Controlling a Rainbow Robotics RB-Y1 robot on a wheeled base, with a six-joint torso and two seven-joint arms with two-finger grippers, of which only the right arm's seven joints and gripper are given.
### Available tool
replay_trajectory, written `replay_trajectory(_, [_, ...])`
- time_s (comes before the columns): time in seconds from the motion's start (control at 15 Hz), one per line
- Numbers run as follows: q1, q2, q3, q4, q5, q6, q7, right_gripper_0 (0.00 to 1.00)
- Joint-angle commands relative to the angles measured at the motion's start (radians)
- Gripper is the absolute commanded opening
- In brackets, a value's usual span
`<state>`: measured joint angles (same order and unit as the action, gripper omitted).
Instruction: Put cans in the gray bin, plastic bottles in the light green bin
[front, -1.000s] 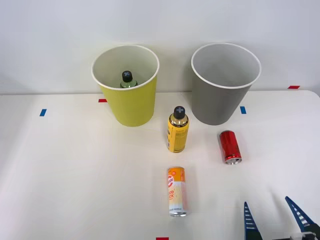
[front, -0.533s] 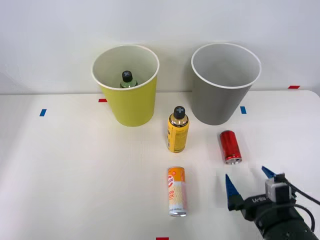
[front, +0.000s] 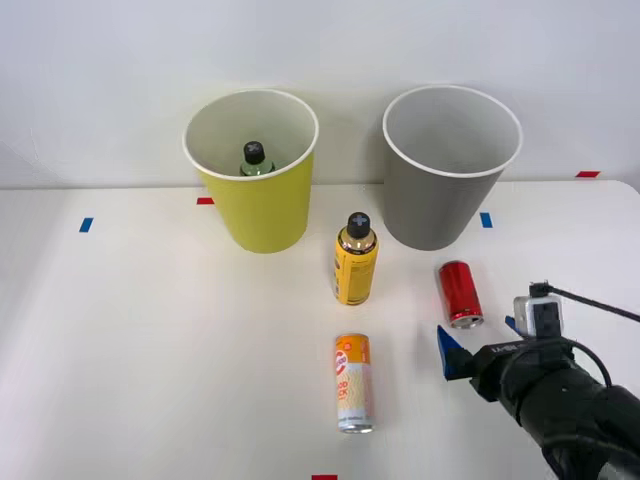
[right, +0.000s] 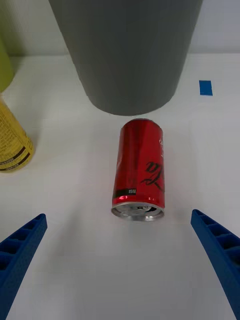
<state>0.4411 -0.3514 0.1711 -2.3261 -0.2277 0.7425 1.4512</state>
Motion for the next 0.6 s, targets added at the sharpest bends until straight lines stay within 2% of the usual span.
replay_trajectory(0.07, [-0.214, 0.043, -0.071, -0.118, -0.007, 0.451, -0.075, 1.00])
replay_trajectory(0.27, [-0.363, 0.041, -0.068, -0.064, -0.007, 0.607, -0.164, 0.98])
replay_trajectory(0.6, [-0.527, 0.028, -0.068, 0.125, -0.024, 0.627, -0.189, 0.90])
